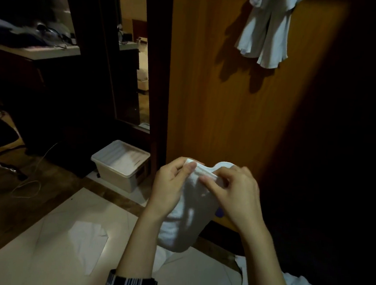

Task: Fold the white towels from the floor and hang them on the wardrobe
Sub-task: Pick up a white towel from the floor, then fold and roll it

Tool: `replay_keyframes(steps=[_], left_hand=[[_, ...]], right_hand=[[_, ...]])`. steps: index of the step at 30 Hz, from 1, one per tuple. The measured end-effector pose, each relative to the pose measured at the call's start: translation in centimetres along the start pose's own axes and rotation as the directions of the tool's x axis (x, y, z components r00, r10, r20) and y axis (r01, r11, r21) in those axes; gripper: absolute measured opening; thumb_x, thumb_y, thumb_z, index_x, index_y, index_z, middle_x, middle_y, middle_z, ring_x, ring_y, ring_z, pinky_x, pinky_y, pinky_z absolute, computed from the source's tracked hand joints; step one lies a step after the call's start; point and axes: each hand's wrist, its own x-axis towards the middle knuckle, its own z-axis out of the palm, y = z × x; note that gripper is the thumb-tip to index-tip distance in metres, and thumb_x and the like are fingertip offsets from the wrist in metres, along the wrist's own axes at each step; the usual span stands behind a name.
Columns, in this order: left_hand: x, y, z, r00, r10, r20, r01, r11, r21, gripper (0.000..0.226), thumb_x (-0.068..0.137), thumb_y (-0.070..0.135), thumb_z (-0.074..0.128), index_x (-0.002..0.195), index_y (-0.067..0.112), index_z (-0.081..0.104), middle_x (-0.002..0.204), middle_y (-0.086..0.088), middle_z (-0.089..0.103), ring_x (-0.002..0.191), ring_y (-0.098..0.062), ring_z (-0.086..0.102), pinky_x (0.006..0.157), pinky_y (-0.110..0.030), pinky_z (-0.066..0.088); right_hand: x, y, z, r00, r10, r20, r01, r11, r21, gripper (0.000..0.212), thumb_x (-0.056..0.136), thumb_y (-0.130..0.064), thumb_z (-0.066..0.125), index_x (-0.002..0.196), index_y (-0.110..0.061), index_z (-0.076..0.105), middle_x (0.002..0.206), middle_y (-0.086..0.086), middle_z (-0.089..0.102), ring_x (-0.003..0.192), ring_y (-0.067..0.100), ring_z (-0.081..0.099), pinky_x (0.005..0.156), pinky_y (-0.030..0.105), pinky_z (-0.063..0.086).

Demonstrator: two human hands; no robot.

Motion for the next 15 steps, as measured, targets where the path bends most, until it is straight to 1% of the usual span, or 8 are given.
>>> replay_keyframes(steps=[2,4,5,6,8,11,13,15], left_hand=[[-0.1,-0.1,-0.4,0.999,0.029,-0.028,-0.028,0.999,0.023,0.021,0.096,0.023,0.047,0.09,0.019,0.067,0.082,0.013,0.069,0.083,-0.003,0.064,0.074,-0.019,0.049],[-0.1,-0.1,-0.9,0.997,0.056,-0.062,-0.053,0.998,0.042,0.022,0.097,0.02,0.046,0.088,0.018,0.067,0.079,0.019,0.067,0.079,0.005,0.06,0.072,-0.011,0.045],[-0.1,-0.1,-1.1,0.995,0.064,-0.078,-0.06,0.997,0.051,0.023,0.098,0.018,0.046,0.088,0.018,0.066,0.079,0.021,0.066,0.078,0.006,0.059,0.071,-0.01,0.044],[0.0,-0.2,-1.4,0.994,0.066,-0.091,-0.062,0.997,0.055,0.023,0.098,0.018,0.046,0.088,0.018,0.066,0.079,0.022,0.066,0.079,0.007,0.059,0.071,-0.009,0.043],[0.0,-0.5,-1.8,0.995,0.038,-0.088,-0.035,0.999,0.04,0.022,0.097,0.02,0.047,0.089,0.019,0.067,0.08,0.02,0.066,0.079,0.004,0.06,0.072,-0.013,0.046],[0.0,-1.2,-1.8,0.993,-0.007,-0.122,0.012,0.999,0.04,0.02,0.097,0.023,0.049,0.092,0.022,0.068,0.084,0.018,0.068,0.084,0.0,0.062,0.076,-0.02,0.049],[0.2,-1.7,-1.8,0.98,0.002,-0.197,0.013,0.997,0.073,0.019,0.096,0.023,0.05,0.091,0.026,0.068,0.084,0.018,0.068,0.084,0.004,0.061,0.077,-0.015,0.048],[0.2,-1.9,-2.0,0.972,0.001,-0.233,0.03,0.991,0.13,0.018,0.097,0.02,0.05,0.091,0.026,0.067,0.083,0.014,0.066,0.083,0.011,0.058,0.072,-0.006,0.044]], right_hand=[[-0.1,1.0,-0.2,0.999,0.012,0.034,-0.009,0.997,-0.078,0.03,0.075,-0.055,0.069,0.072,-0.025,0.069,0.096,-0.003,0.054,0.101,0.019,0.043,0.076,0.031,0.038],[-0.2,2.0,-0.5,0.994,0.033,0.107,-0.026,0.997,-0.069,0.027,0.073,-0.054,0.071,0.072,-0.027,0.07,0.129,0.0,0.052,0.124,0.021,0.036,0.096,0.04,0.036],[-0.2,2.5,-0.9,0.987,0.04,0.155,-0.035,0.999,-0.037,0.025,0.074,-0.052,0.072,0.071,-0.028,0.069,0.133,-0.003,0.051,0.128,0.019,0.035,0.1,0.042,0.035],[-0.2,3.0,-1.2,0.978,0.045,0.202,-0.048,0.999,0.014,0.024,0.074,-0.05,0.072,0.071,-0.026,0.07,0.129,-0.006,0.054,0.126,0.016,0.039,0.1,0.042,0.037],[-0.4,3.7,-1.6,0.965,0.046,0.258,-0.078,0.991,0.113,0.023,0.075,-0.042,0.074,0.077,-0.019,0.074,0.107,-0.011,0.062,0.112,0.011,0.052,0.093,0.036,0.045],[-0.6,3.8,-1.5,0.978,-0.001,0.21,-0.038,0.983,0.18,0.034,0.073,-0.05,0.069,0.075,-0.017,0.072,0.08,-0.009,0.066,0.079,0.009,0.061,0.071,0.037,0.051],[-0.8,3.4,-1.3,0.985,-0.046,0.169,0.008,0.975,0.221,0.036,0.074,-0.057,0.062,0.07,-0.022,0.069,0.074,-0.009,0.065,0.071,0.004,0.06,0.064,0.032,0.05],[-0.9,3.2,-1.1,0.987,-0.093,0.134,0.062,0.974,0.218,0.022,0.08,-0.049,0.064,0.068,-0.03,0.064,0.072,-0.012,0.063,0.07,0.002,0.06,0.062,0.025,0.049]])
